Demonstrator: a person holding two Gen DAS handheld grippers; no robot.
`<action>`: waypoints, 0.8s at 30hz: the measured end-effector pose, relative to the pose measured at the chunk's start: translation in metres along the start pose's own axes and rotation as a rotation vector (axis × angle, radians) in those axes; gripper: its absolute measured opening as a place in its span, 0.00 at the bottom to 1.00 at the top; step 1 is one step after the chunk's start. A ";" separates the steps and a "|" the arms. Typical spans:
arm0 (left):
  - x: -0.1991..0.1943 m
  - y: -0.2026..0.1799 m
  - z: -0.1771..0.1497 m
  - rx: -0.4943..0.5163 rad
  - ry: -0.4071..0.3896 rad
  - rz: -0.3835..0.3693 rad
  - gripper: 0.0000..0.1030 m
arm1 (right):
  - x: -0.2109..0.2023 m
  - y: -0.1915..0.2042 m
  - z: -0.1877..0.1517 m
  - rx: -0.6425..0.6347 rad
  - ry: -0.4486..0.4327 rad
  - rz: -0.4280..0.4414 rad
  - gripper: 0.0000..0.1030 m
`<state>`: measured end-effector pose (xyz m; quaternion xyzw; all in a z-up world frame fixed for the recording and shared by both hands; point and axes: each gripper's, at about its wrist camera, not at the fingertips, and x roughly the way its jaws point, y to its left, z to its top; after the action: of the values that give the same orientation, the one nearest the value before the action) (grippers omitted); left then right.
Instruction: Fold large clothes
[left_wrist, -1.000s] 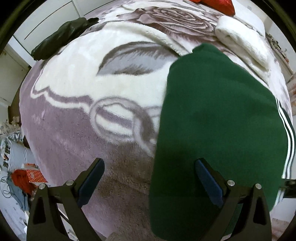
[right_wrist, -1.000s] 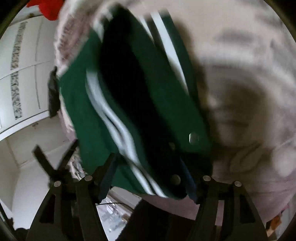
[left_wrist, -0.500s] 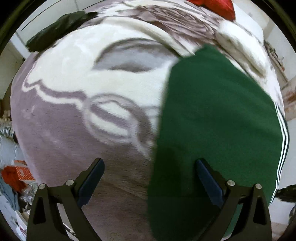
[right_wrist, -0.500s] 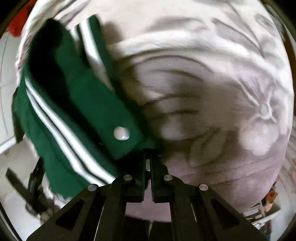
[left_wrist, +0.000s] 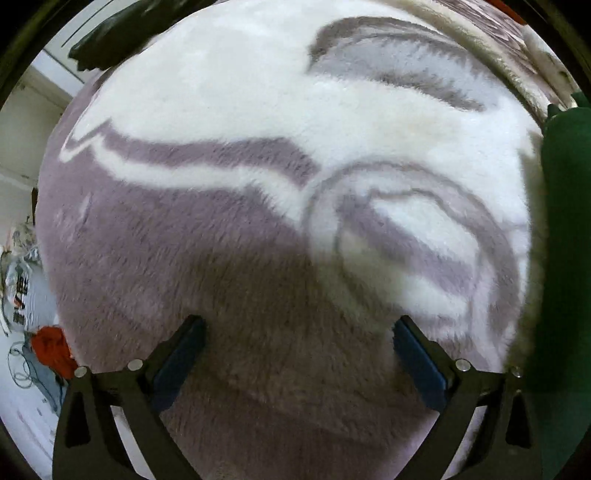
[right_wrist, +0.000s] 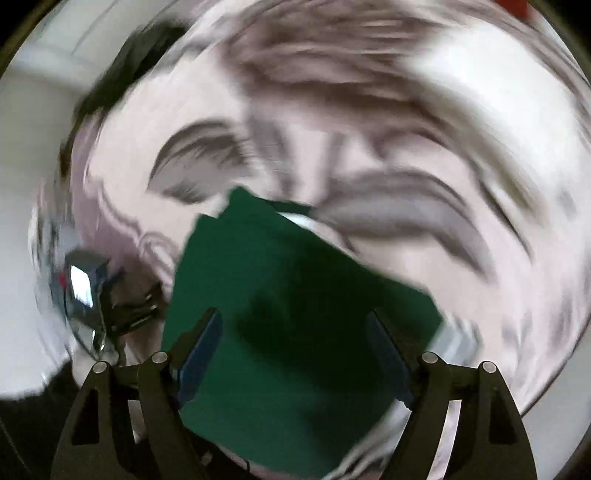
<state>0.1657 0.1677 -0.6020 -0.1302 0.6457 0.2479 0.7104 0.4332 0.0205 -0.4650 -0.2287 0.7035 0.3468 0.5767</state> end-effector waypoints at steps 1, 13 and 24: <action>0.002 -0.001 0.002 0.006 0.002 -0.001 1.00 | 0.015 0.018 0.023 -0.075 0.038 -0.029 0.79; 0.010 0.001 0.007 0.028 -0.002 -0.035 1.00 | 0.109 0.044 0.078 0.188 0.322 0.109 0.40; 0.011 0.008 0.014 0.025 0.058 -0.045 1.00 | 0.072 0.063 0.116 0.080 0.318 0.042 0.70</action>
<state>0.1744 0.1836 -0.6103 -0.1428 0.6661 0.2198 0.6983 0.4464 0.1547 -0.5321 -0.2427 0.8037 0.2899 0.4595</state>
